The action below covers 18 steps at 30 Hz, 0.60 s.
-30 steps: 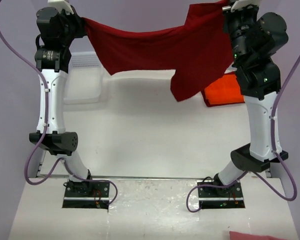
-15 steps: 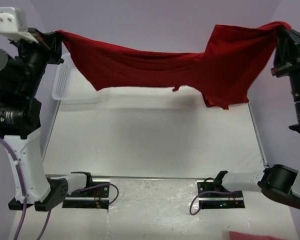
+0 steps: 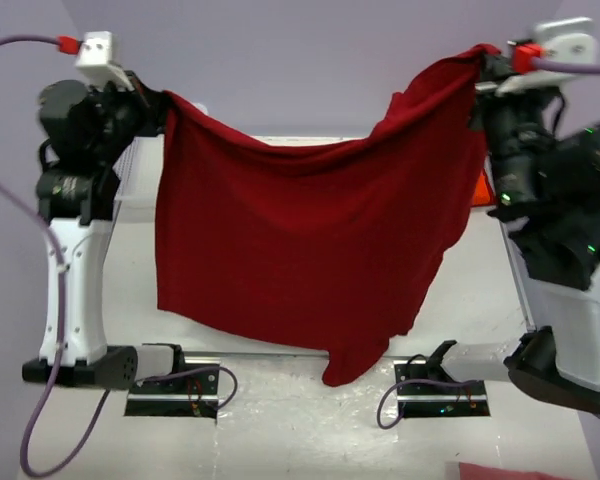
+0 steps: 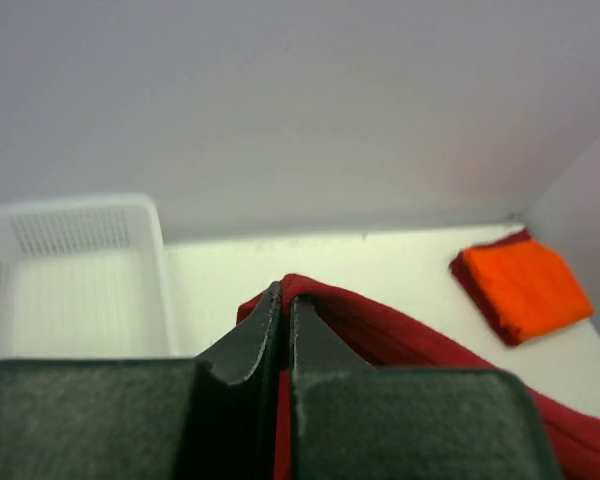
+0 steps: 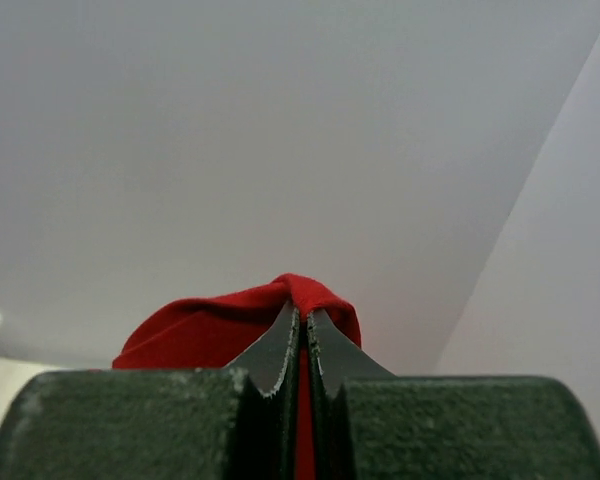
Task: Fold and stack the t-shirts
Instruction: Flatten out the tshirt
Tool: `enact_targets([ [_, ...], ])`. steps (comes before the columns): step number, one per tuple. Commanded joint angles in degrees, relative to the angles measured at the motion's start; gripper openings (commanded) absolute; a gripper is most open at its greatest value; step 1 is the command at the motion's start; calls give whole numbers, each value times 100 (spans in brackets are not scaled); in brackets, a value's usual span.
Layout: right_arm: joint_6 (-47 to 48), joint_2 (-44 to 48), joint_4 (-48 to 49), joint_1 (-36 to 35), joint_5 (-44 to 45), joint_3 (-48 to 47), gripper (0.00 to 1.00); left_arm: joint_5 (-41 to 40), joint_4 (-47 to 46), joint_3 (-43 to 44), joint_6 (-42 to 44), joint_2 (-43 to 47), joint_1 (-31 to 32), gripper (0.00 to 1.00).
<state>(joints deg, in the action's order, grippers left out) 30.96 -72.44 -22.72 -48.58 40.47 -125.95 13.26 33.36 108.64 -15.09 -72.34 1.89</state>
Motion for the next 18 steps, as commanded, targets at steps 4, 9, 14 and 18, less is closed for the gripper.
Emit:
enact_targets([
  [4,-1399,-946,-365,1604,-1120,694,0,-507,-321,-1020,-90,-1158,-48,0],
  [9,-1392,-1271,-391,1773,-1428,327,0,-657,-1025,-1636,24,-1090,-48,0],
  [14,-1233,-1580,-882,1782,-1401,-876,0,-377,-920,-890,24,-1142,-48,0],
  [18,-1190,-1185,-963,1624,-1340,-853,0,-183,-718,-458,24,-906,-48,0],
])
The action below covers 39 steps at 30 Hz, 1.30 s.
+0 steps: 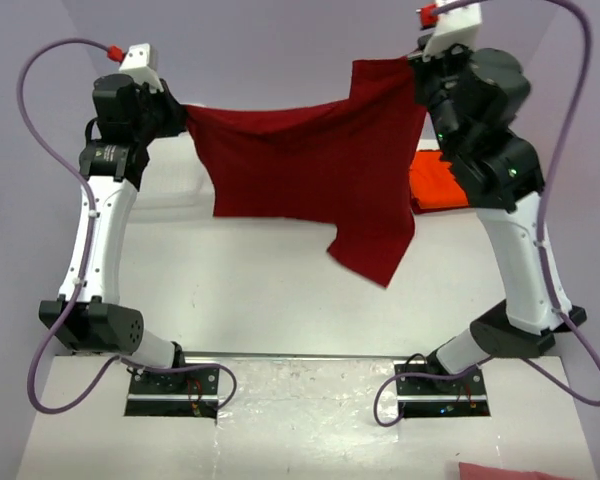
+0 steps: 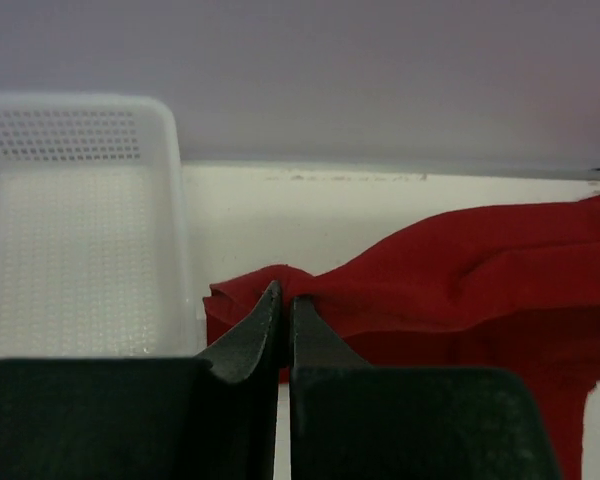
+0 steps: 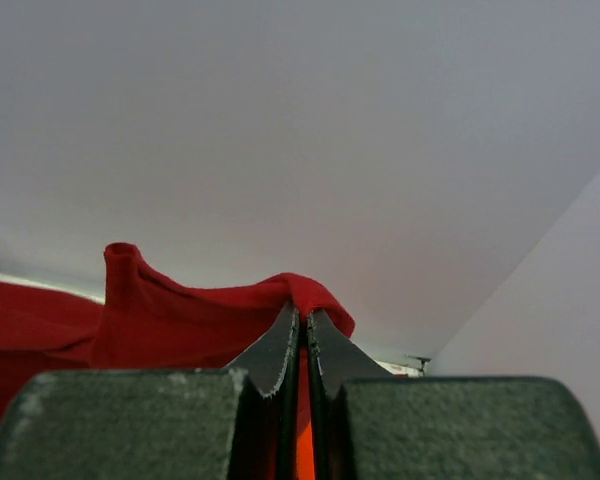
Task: Fold and stack the t-shirts
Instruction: Flatten out the tshirt
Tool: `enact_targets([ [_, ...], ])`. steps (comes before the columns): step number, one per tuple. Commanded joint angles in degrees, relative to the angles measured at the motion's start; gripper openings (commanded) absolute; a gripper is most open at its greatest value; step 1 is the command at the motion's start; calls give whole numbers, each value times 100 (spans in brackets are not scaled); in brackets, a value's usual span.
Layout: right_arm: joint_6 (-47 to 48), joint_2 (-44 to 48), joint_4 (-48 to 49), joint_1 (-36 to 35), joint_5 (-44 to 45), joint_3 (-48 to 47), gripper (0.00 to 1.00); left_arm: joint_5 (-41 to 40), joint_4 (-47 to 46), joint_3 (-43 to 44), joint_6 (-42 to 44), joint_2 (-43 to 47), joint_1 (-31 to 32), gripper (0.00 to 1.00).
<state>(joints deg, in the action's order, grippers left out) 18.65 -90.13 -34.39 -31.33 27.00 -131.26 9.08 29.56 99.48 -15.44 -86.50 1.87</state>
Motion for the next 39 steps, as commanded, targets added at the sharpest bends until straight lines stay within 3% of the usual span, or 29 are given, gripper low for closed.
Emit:
enact_targets([
  [1,94,828,231,-171,128,-234,0,252,-311,502,68,711,-46,0],
  [8,674,1848,425,-1462,1032,118,0,568,145,809,33,1671,-46,0],
  [13,990,2192,284,-2973,2000,13,0,770,559,1151,-99,2355,-46,0],
  [14,1295,2245,475,-3532,2228,13,0,797,742,1239,-117,2435,-46,0],
  [16,1893,2315,1036,-4158,3062,135,0,858,866,1477,-152,2673,-46,0],
  [17,2740,2342,1936,-4779,3309,345,0,937,945,1556,-213,2734,-46,0],
  [20,4735,2281,4252,-5601,3970,610,0,1147,1034,1916,-362,2884,-46,0],
  [23,5017,1982,4775,-5858,3831,488,0,1245,955,1979,-460,2954,-46,0],
  [28,4394,1981,4619,-5350,3067,838,0,1149,579,1146,-460,2665,-46,0],
  [31,2736,1920,3060,-3998,2181,891,0,886,105,407,-416,2410,-46,0],
  [36,1828,1578,3061,-1898,800,1243,0,121,-573,-191,-82,1980,-46,0],
  [37,1321,1403,2835,-1146,162,1235,0,-123,-809,-227,92,1796,-46,0],
  [38,959,1288,2676,-738,156,1139,0,-256,-916,-227,172,1794,-46,0],
  [39,634,1139,2414,-395,-549,999,0,-362,-978,-132,251,1490,-46,0],
])
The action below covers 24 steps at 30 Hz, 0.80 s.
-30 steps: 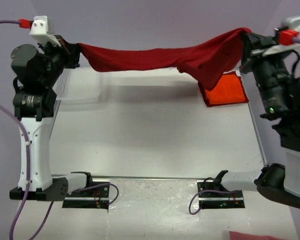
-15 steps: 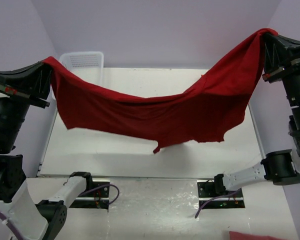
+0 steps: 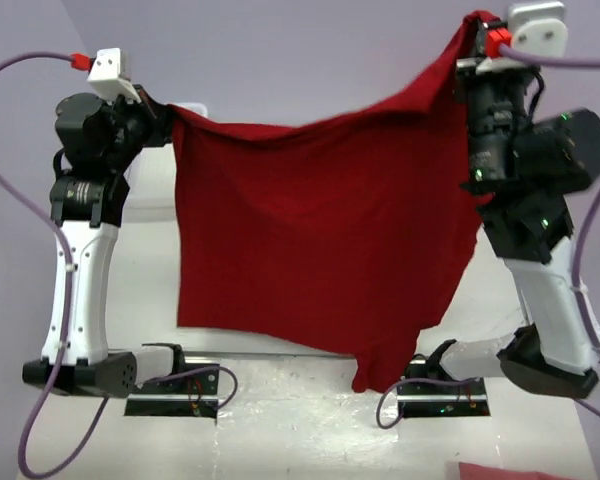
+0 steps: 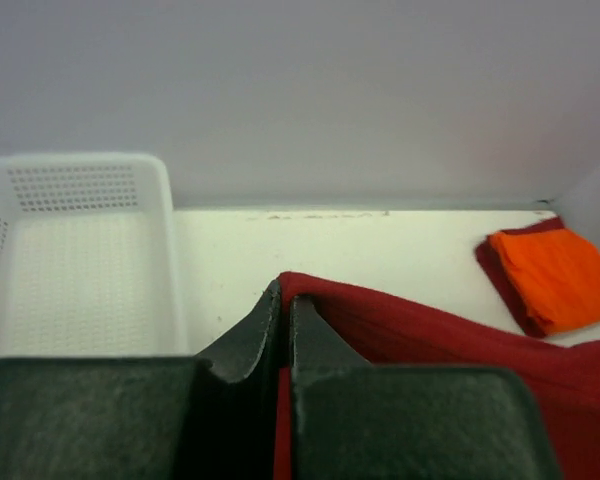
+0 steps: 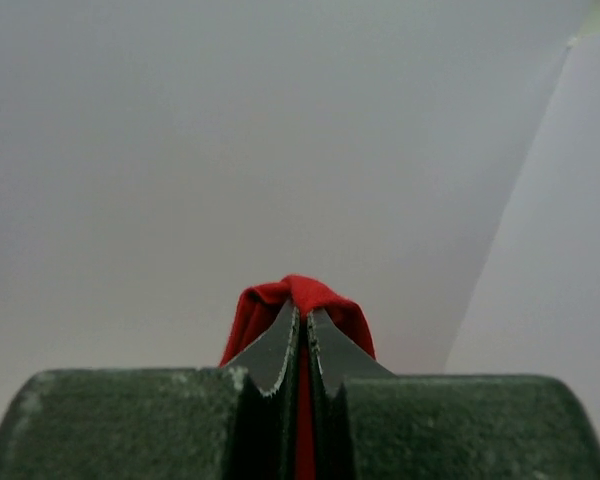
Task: Fold and stack the t-shirts
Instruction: Flatten out the tshirt
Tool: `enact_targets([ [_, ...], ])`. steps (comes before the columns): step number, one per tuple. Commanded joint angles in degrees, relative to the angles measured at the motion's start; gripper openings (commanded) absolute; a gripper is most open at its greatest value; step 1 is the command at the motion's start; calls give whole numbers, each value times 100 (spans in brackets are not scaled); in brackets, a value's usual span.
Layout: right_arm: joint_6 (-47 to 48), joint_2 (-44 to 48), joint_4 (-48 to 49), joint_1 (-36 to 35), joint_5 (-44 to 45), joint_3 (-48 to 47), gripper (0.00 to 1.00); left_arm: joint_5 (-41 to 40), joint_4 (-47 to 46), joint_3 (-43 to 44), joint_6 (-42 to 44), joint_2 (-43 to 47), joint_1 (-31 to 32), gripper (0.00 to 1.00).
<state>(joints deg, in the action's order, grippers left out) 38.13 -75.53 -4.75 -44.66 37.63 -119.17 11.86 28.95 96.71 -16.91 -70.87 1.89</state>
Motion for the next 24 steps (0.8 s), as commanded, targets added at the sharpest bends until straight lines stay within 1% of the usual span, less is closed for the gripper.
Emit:
enact_targets([
  [1,-1665,-470,-944,1421,-1914,-490,0,-737,-1100,208,555,-250,-48,0],
  [2,-1694,-689,-957,1582,-2221,-519,0,-720,-1285,269,626,-574,-48,0],
  [4,-1878,-901,-1088,1898,-2548,-772,0,-668,-1706,410,767,-883,-48,0],
  [5,-1871,-1129,-1089,1952,-2611,-878,0,-641,-1778,680,776,-1215,-48,0],
  [6,-1836,-1253,-1202,1979,-2611,-992,0,-623,-1840,840,837,-1366,-48,0],
  [7,-1714,-1411,-1369,1988,-2594,-1463,0,-641,-1814,1033,855,-1525,-48,0],
  [8,-1660,-1560,-1475,1997,-2533,-1712,0,-650,-1736,1496,864,-1813,-48,0],
  [10,-1633,-1702,-1685,1988,-2593,-2038,0,-563,-1585,1815,899,-1974,-48,0],
  [12,-1633,-1537,-1704,1988,-2585,-2022,0,-483,-1629,1869,935,-1896,-48,0],
  [13,-1703,-1474,-1896,1979,-2681,-2109,0,-491,-1621,1852,926,-1834,-48,0],
  [15,-1739,-1264,-2003,1936,-2708,-2058,0,-465,-1638,1642,908,-1536,-48,0],
  [18,-1555,-675,-1995,1673,-2551,-1480,0,-377,-1699,1220,829,-991,-22,0],
  [20,-1230,-131,-1863,1251,-2209,-1119,0,-316,-1647,913,786,-553,4,0],
  [21,-1125,71,-1688,1084,-2085,-743,0,-246,-1647,798,724,-394,4,0],
  [22,-941,439,-1617,717,-1953,-608,0,-80,-1638,667,680,-210,13,0],
  [23,-887,573,-1625,522,-1700,-555,0,-17,-1629,457,628,123,22,0],
  [24,-843,687,-1704,311,-1541,-589,0,27,-1542,402,505,274,22,0],
])
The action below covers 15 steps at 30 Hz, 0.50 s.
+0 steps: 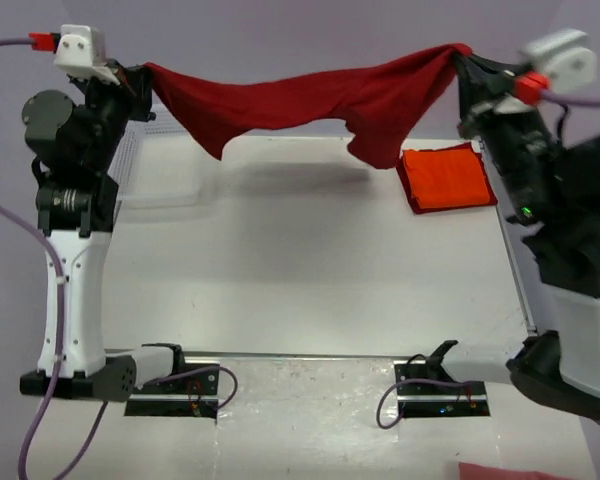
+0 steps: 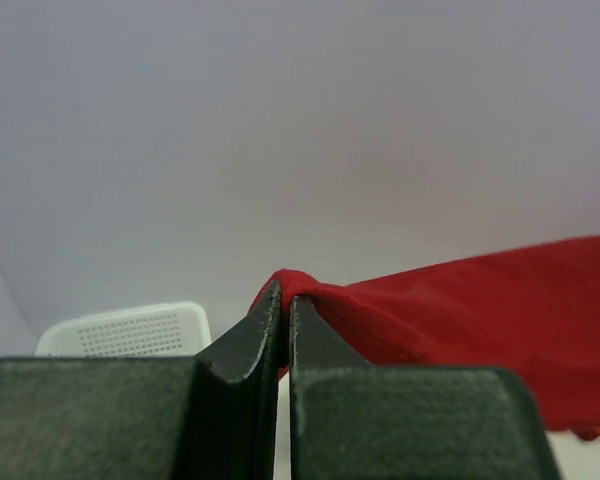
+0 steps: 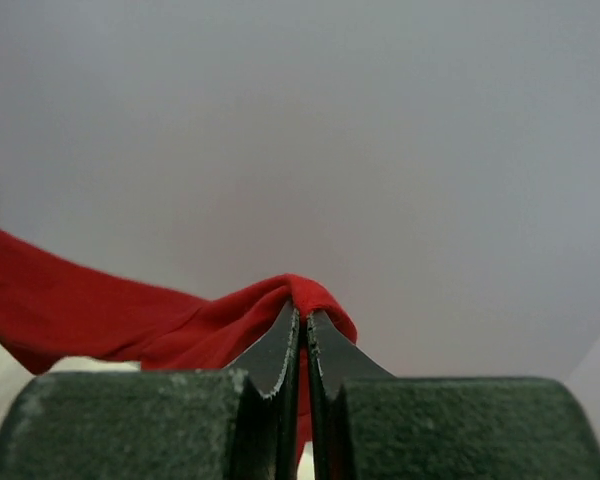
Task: Fold and stack the t-shirts
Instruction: Flatten out the tshirt
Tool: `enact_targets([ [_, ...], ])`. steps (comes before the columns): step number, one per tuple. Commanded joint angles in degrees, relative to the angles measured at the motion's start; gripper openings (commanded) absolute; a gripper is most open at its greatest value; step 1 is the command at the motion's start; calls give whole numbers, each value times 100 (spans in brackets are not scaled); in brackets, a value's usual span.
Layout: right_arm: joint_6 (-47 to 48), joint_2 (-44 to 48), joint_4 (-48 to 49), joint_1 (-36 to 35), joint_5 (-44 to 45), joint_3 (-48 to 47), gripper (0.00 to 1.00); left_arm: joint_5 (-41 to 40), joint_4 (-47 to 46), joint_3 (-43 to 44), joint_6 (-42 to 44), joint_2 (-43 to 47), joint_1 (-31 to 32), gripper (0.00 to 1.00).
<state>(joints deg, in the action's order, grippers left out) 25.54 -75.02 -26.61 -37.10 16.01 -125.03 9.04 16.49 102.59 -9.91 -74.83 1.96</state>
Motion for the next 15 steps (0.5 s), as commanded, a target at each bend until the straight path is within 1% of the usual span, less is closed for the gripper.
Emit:
enact_targets([
  [1,669,734,508,-995,840,-12,0,422,-191,-221,-256,810,15,0],
  [2,854,909,569,-1366,1373,-21,0,467,-68,-178,-326,1047,15,0],
  [3,1030,971,682,-1700,1622,-99,0,537,237,-108,-475,1145,15,0],
  [4,1493,1033,849,-2487,1920,-109,0,773,336,15,-537,1363,15,0],
  [5,1811,1138,1059,-2939,2245,-109,0,853,450,120,-599,1479,15,0],
  [6,2153,1165,1705,-3352,2866,-39,0,915,634,217,-782,1567,15,0],
  [7,3105,1174,2216,-4122,3177,40,0,1020,749,540,-845,1672,15,0],
  [8,4272,1061,3379,-4660,3659,197,0,1073,1055,769,-968,1682,7,0],
  [9,4780,964,3878,-4875,3794,225,0,1135,1180,963,-1021,1682,7,0],
  [10,5098,842,4231,-5059,3856,164,0,1170,1303,1357,-1030,1665,7,0],
  [11,5188,710,4313,-5174,3857,16,0,1179,1400,1500,-1048,1656,7,0],
  [12,5102,474,3948,-5228,3822,-291,0,1171,1488,1562,-1100,1656,7,0],
  [14,4900,349,3918,-5263,3664,-303,0,1109,1462,1345,-1109,1734,7,0],
  [15,4864,322,3918,-5263,3568,-146,0,1118,1358,1178,-1127,1752,7,0],
])
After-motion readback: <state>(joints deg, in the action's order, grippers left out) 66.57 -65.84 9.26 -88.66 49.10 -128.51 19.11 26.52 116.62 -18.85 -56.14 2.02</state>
